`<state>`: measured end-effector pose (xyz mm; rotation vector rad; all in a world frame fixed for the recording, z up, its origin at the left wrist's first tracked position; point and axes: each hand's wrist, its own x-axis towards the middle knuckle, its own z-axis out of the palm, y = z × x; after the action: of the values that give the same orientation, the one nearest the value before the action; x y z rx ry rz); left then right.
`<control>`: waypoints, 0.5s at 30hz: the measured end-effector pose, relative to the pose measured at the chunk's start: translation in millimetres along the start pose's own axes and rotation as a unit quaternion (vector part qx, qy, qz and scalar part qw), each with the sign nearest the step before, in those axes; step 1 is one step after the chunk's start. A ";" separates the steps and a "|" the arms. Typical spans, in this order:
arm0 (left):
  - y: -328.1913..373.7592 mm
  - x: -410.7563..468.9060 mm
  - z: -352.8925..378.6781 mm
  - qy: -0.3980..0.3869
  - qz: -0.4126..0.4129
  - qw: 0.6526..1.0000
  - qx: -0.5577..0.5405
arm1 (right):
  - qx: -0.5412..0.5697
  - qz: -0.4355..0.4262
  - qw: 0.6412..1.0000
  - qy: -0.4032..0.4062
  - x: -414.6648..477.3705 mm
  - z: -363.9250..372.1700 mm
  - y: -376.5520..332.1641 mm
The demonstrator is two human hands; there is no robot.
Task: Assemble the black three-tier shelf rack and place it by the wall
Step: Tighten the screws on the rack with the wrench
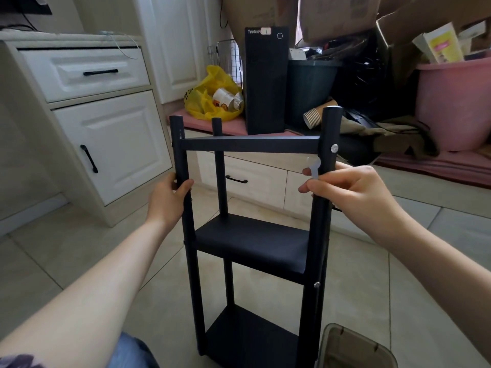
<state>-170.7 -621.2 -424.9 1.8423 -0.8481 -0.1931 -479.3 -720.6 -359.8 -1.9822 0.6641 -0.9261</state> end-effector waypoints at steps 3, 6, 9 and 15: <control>-2.0 3.8 -3.9 0.011 0.018 0.996 0.089 | -0.002 -0.027 1.000 -0.013 0.2 0.3 -3.2; -4.1 3.0 -7.1 -0.002 0.009 0.990 0.141 | 0.008 -0.045 0.999 -0.029 0.9 2.5 -3.5; -2.6 -1.0 -5.1 -0.047 -0.025 0.987 0.150 | 0.011 -0.054 0.998 -0.036 1.7 3.3 -5.4; 15.5 -18.3 8.4 -0.095 -0.048 0.983 0.150 | 0.025 -0.053 0.997 -0.051 4.5 7.9 -7.3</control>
<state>-195.5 -619.1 -419.6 2.1752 -0.9617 -0.3195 -469.5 -716.4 -355.0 -2.0209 0.4774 -0.8904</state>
